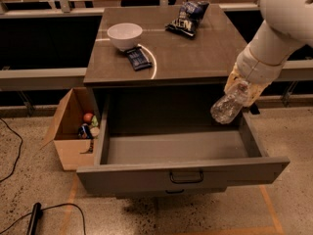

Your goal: Pick water bottle from top drawer and place on counter

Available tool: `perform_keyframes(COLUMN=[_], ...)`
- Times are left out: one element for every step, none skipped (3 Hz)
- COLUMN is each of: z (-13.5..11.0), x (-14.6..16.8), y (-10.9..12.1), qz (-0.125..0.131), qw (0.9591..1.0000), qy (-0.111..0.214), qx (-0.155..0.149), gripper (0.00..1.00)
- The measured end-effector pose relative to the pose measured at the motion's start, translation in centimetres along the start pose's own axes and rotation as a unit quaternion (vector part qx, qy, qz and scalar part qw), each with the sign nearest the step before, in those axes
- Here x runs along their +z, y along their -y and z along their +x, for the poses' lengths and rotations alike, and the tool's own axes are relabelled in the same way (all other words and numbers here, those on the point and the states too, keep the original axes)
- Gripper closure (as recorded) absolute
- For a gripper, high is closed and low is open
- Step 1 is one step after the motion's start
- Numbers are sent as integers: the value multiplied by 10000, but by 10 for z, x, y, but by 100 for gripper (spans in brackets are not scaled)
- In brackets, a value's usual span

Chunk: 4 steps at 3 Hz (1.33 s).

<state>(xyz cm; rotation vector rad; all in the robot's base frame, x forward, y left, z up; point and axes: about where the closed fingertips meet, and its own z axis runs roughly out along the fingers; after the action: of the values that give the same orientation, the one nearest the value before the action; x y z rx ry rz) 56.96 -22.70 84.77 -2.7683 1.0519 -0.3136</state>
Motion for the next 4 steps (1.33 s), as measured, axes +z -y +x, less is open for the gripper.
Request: perform_keyframes(z=[15,37,69,95], x=[-36,-37,-11,5], y=[21,54,94,126], qz=[209,406,553,577], qw=[9996,9985,9969,9963], qy=[-109,-263,-485,-589], qx=[-151,-264,-265,-256], gripper=[100,100,99,77])
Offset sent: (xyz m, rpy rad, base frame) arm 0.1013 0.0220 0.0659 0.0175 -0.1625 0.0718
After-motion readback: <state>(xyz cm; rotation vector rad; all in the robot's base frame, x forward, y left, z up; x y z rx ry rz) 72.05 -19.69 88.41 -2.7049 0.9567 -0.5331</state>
